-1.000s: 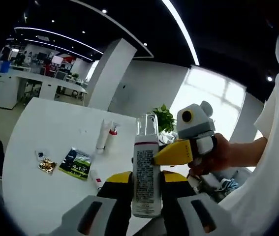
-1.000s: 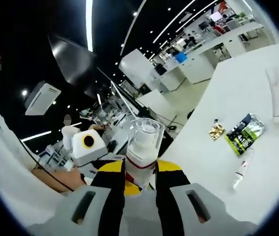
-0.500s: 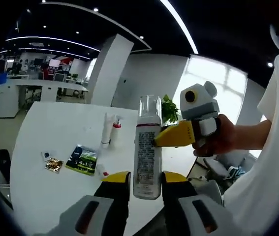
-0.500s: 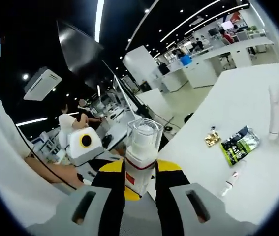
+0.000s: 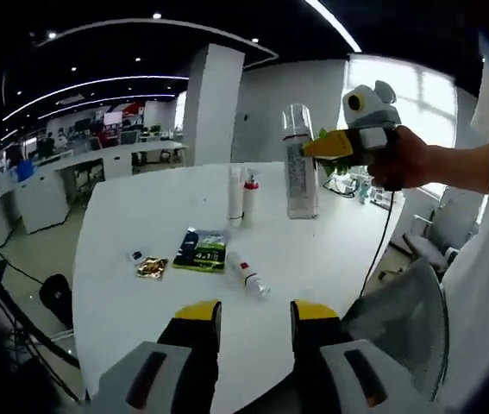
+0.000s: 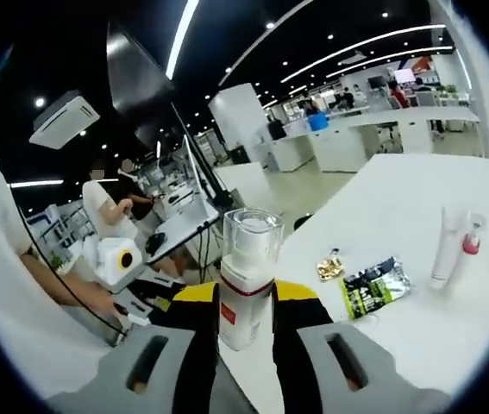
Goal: Arrange the skincare products in the storage area until every visible bottle or jar stands upright without overlapping.
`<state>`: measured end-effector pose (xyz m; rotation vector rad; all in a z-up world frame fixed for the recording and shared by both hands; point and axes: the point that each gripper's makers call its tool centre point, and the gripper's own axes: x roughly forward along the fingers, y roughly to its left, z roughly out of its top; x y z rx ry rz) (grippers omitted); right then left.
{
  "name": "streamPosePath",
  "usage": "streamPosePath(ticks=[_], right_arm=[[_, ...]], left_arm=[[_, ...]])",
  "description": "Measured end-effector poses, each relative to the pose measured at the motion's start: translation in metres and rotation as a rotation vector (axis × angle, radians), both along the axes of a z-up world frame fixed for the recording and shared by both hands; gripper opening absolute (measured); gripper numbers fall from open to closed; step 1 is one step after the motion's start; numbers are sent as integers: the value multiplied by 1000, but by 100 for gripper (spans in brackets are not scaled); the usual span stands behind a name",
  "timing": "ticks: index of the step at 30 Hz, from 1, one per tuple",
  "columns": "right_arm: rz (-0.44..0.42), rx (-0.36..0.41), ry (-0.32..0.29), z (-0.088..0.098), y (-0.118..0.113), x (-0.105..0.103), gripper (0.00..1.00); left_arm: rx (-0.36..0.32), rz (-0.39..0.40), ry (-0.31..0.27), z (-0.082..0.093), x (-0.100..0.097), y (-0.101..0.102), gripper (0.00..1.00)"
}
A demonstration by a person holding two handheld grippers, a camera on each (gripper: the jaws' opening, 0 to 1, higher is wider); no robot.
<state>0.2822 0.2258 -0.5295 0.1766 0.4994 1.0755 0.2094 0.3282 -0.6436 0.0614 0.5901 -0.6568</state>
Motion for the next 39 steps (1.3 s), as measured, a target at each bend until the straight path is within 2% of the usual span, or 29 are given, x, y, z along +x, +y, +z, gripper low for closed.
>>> streamPosePath(ticks=[1,4,8,10,15,17,19,22,24,32,39], right_arm=[[-11,-14,-16,0,-4,6,20],[-25,-52,-52,-1,-12,18,20],[-48,-85,-89,-2,-23,33,20],[-59,-95,-88,-4,-28,39,20],[-103,-108,-97,-7,-43,58,20],[-113,-120,-102,-9,-47,63,21],[-126,-128,-104,-13,-52,68,21],[-143,-147,-116,-20,-59,75,21],[-154,-161,-119,-26,-64,80,21],[-198,-174,-114,-43,-79,96,21],[-230,-206,-130,-60,-93,113,21]], left_arm=[[43,13,-14,-6,2,8,33],[100,42,-20,-18,2,20,33],[141,78,-25,-26,2,28,33],[159,84,-25,-31,1,30,33],[221,90,-23,-44,-2,35,33],[279,73,-65,-46,1,37,32],[316,64,-73,-50,2,38,31],[327,61,-71,-55,5,38,30],[374,40,-78,-60,7,41,29],[409,34,-96,-71,17,44,26],[428,12,-113,-76,17,40,24]])
